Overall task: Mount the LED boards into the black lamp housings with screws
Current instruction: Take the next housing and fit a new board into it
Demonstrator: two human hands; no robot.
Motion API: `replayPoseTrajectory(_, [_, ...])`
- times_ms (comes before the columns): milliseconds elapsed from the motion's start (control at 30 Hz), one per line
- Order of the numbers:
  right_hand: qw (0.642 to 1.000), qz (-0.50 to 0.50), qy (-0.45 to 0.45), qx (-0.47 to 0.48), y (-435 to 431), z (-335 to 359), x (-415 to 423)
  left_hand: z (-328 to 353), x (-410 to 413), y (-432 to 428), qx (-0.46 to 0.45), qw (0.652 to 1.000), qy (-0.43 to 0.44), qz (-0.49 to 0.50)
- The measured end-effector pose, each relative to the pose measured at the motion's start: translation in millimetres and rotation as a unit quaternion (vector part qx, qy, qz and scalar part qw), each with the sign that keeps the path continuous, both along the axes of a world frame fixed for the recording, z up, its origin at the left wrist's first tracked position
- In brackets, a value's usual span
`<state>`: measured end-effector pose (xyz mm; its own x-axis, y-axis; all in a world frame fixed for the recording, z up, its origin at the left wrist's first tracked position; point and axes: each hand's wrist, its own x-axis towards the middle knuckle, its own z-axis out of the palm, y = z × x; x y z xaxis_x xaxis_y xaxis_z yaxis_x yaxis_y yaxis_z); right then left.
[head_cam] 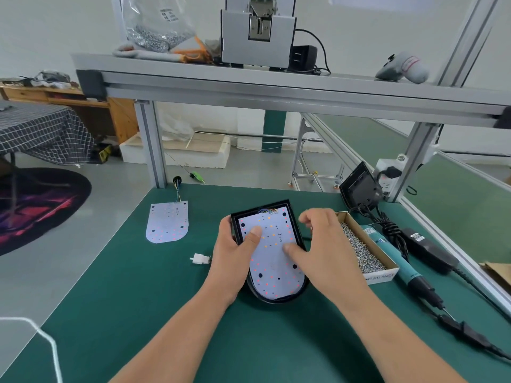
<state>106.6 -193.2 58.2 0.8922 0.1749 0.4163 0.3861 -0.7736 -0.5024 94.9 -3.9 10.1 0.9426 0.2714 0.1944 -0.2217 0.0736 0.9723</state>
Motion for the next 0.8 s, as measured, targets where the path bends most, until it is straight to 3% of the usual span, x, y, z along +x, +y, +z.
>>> replayPoseTrajectory(67, [0.990,0.027,0.109,0.091,-0.4,-2.4,4.0,0.2,0.0,0.6,0.004,1.000,-0.008,-0.004])
replayPoseTrajectory(133, [0.954,0.061,0.214,0.200,1.6,-6.5,7.6,-0.8,0.8,1.0,0.000,1.000,-0.007,-0.012])
replayPoseTrajectory(300, [0.950,0.078,0.212,0.218,0.9,-10.9,12.3,-2.0,3.2,4.2,-0.021,0.999,-0.001,-0.032])
replayPoseTrajectory(433, [0.937,0.081,0.181,0.286,4.0,-11.8,11.0,-2.2,2.9,5.3,-0.026,0.998,0.001,-0.065])
replayPoseTrajectory(533, [0.943,0.070,0.172,0.274,3.9,-12.0,11.4,-2.5,1.6,5.1,-0.025,0.995,0.017,-0.096])
replayPoseTrajectory(800, [0.922,0.071,0.259,0.279,-4.5,-10.9,16.4,1.8,-0.6,1.1,0.006,0.993,0.063,-0.103])
